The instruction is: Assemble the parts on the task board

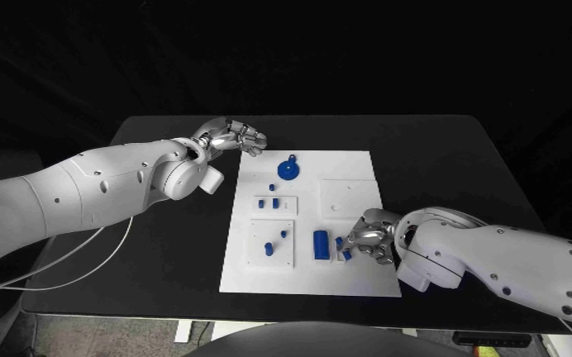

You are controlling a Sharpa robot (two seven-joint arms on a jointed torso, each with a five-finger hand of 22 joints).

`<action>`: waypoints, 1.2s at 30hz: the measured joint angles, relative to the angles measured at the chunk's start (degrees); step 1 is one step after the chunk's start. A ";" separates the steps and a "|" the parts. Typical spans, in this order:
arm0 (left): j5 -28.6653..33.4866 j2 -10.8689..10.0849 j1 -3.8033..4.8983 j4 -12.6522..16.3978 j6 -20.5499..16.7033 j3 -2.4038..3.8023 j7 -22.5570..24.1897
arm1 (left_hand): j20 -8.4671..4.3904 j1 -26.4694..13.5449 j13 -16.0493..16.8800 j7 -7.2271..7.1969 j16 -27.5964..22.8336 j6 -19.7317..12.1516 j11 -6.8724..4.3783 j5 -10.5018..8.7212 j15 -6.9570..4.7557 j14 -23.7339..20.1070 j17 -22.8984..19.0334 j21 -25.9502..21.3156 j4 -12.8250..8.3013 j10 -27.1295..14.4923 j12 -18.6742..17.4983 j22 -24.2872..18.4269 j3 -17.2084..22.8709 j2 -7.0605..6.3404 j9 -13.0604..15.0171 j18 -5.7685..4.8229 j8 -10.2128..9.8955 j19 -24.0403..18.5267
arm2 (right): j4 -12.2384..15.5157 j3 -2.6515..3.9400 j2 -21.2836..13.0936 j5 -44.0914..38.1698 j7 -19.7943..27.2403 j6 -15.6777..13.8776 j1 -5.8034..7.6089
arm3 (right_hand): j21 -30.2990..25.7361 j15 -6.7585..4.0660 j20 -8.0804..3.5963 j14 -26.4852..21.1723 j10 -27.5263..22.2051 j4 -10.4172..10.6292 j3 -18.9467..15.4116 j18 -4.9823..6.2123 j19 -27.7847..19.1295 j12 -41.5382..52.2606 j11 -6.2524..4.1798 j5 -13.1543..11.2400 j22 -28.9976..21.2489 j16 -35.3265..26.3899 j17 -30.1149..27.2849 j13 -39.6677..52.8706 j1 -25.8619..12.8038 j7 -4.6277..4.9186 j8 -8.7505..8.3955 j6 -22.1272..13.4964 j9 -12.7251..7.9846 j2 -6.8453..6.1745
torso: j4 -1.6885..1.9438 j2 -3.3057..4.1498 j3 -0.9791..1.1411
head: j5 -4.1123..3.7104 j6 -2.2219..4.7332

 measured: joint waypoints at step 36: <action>-0.05 -0.13 0.00 -0.03 0.10 -0.01 -0.40 | 0.00 0.00 -0.05 0.00 0.00 0.00 0.00 0.00 0.00 0.00 0.09 0.00 0.00 0.00 0.00 0.05 0.00 0.00 -0.04 0.00 0.00 0.00 | 1.01 0.01 -1.31 -1.32 0.68 2.61 -0.01 | 0.00 -0.18 -0.65 -0.21 0.13 6.22 -2.57 0.31 0.03 0.01 -0.13 -3.30 -0.02 0.00 0.37 0.12 -4.56 -0.19 -0.04 0.19 -0.14 -4.45 | -0.03 -0.01 0.08 | 0.29 -0.24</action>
